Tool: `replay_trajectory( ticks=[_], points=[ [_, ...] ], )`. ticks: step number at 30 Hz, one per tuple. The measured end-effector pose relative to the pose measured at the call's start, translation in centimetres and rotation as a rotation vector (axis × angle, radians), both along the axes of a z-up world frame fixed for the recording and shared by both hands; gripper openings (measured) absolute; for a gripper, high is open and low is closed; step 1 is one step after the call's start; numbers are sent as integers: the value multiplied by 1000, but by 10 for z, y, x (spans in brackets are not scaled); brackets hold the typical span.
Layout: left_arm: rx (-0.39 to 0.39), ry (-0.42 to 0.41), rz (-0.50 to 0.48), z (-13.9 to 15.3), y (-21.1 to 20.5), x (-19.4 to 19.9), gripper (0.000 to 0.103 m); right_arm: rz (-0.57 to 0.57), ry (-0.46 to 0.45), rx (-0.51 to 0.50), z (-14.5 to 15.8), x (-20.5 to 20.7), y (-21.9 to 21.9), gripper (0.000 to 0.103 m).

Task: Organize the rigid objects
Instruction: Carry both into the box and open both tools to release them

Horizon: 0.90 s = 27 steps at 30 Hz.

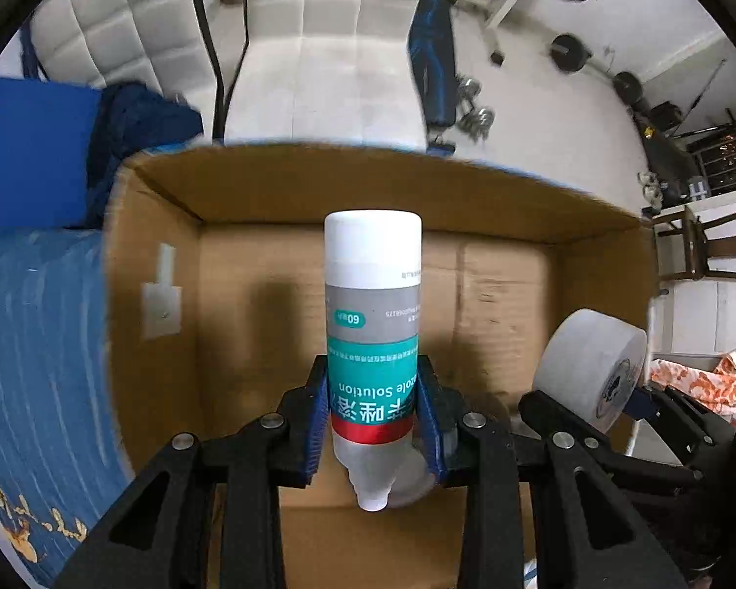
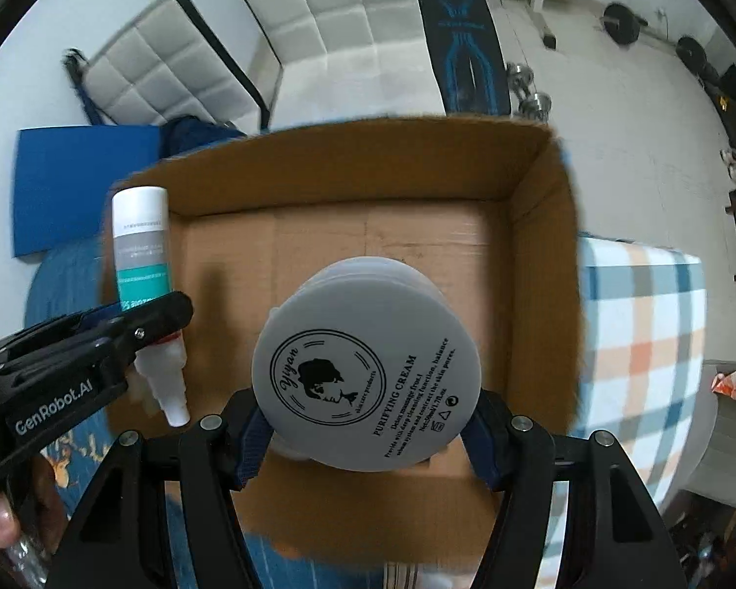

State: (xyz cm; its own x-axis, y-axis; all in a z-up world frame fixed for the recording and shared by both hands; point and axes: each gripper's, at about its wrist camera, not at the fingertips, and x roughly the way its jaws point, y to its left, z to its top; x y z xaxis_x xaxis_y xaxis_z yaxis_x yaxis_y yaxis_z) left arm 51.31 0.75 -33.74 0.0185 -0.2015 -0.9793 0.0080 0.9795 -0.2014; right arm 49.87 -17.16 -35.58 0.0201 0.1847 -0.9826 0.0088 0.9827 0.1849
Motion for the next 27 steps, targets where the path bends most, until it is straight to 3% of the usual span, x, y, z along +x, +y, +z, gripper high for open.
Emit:
replay_trajectory(
  ticks=[4,9,18,27],
  points=[
    [16,75,10,-38,4,15,30,15,72,-29,-51,29,7,68],
    [33,115,7,-60,5,14,30,12,121,-64,-87,49,8,68],
    [39,116,0,-63,1,11,30,29,135,-106,-103,66,14,68],
    [29,130,55,-45,6,1,42,56,180,-104,-103,63,24,70]
  ],
)
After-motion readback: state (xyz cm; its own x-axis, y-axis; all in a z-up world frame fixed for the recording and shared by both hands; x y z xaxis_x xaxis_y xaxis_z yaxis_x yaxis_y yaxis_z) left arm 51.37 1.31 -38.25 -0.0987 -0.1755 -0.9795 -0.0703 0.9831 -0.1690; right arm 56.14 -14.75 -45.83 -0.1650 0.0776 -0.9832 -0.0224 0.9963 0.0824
